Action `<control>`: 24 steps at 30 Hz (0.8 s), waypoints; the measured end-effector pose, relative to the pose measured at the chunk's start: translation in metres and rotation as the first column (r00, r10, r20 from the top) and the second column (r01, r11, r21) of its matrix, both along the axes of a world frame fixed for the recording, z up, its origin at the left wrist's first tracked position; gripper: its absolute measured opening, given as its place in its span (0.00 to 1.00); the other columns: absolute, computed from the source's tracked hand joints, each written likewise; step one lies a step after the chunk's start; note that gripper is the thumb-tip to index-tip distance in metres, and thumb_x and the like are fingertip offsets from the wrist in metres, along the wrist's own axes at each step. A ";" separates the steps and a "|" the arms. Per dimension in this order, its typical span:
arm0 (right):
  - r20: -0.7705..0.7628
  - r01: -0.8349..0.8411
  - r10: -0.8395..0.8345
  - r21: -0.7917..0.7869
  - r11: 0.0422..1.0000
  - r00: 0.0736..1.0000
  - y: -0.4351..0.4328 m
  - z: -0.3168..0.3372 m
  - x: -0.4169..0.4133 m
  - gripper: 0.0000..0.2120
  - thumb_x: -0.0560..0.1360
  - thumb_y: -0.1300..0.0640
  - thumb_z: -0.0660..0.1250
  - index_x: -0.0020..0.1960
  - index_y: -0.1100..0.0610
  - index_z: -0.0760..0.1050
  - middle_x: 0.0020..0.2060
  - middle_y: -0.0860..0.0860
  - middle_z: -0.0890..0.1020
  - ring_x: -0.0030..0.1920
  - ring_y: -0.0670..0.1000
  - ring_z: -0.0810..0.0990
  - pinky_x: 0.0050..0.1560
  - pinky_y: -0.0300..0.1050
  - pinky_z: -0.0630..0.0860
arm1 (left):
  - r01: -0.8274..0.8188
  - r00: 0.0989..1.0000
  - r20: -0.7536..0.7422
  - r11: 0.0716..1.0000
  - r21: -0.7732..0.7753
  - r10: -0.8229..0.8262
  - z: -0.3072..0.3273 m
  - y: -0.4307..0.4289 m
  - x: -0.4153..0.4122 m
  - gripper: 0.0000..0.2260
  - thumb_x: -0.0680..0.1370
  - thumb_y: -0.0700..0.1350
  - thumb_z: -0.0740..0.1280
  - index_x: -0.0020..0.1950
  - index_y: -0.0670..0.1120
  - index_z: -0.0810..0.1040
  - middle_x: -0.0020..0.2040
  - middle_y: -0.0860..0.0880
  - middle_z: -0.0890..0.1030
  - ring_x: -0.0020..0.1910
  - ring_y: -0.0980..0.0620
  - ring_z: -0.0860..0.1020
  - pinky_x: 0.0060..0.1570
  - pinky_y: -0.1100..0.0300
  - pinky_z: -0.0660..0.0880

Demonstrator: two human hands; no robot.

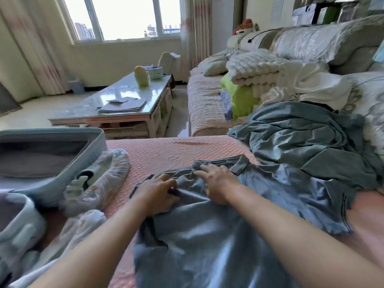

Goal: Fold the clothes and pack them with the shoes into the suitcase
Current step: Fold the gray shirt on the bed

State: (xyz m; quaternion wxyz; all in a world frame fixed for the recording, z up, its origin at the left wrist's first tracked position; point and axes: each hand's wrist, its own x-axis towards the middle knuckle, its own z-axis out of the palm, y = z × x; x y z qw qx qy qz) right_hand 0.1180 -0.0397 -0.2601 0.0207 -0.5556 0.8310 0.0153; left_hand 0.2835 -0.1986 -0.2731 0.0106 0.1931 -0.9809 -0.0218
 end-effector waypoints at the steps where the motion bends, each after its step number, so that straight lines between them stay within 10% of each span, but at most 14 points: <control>1: 0.032 -0.016 0.016 0.011 1.000 0.999 -0.009 -0.003 0.009 0.30 0.79 0.55 0.60 0.80 0.45 0.57 0.79 0.50 0.59 0.77 0.54 0.59 0.75 0.54 0.58 | -0.015 0.999 0.046 1.000 -0.012 0.016 0.004 -0.003 0.014 0.19 0.73 0.62 0.63 0.62 0.57 0.74 0.63 0.52 0.73 0.64 0.48 0.72 0.61 0.54 0.72; 8: 0.018 0.084 -0.086 0.088 0.993 0.996 -0.048 -0.012 0.022 0.22 0.81 0.51 0.56 0.74 0.46 0.67 0.72 0.52 0.71 0.70 0.56 0.70 0.68 0.54 0.69 | -0.252 0.837 0.386 0.899 -0.358 0.388 0.031 -0.033 0.059 0.16 0.79 0.46 0.62 0.66 0.49 0.76 0.66 0.50 0.78 0.63 0.48 0.78 0.51 0.53 0.74; 13: -0.104 0.233 -0.245 -0.119 0.965 0.964 -0.067 -0.015 0.010 0.23 0.80 0.59 0.57 0.74 0.48 0.66 0.67 0.56 0.68 0.63 0.59 0.73 0.58 0.54 0.75 | -0.294 0.954 -0.008 0.929 -0.223 0.300 0.023 -0.043 0.039 0.13 0.81 0.46 0.61 0.65 0.48 0.73 0.63 0.46 0.76 0.62 0.45 0.75 0.55 0.52 0.75; 17: -0.077 0.279 -0.273 0.085 0.957 0.959 -0.076 -0.015 -0.002 0.33 0.83 0.62 0.54 0.80 0.39 0.47 0.74 0.58 0.62 0.64 0.61 0.75 0.46 0.51 0.75 | -0.269 0.959 -0.076 0.960 0.074 0.274 -0.004 -0.058 0.025 0.12 0.79 0.52 0.66 0.61 0.51 0.78 0.60 0.47 0.76 0.61 0.44 0.74 0.61 0.50 0.73; 24: -0.099 0.228 -0.251 -0.200 0.953 0.963 -0.086 -0.014 -0.030 0.24 0.82 0.62 0.51 0.73 0.43 0.68 0.61 0.59 0.71 0.52 0.64 0.81 0.49 0.55 0.78 | -0.297 0.798 -0.434 0.899 0.321 0.418 -0.021 -0.083 0.015 0.06 0.82 0.42 0.58 0.49 0.46 0.73 0.47 0.43 0.80 0.48 0.41 0.78 0.47 0.51 0.72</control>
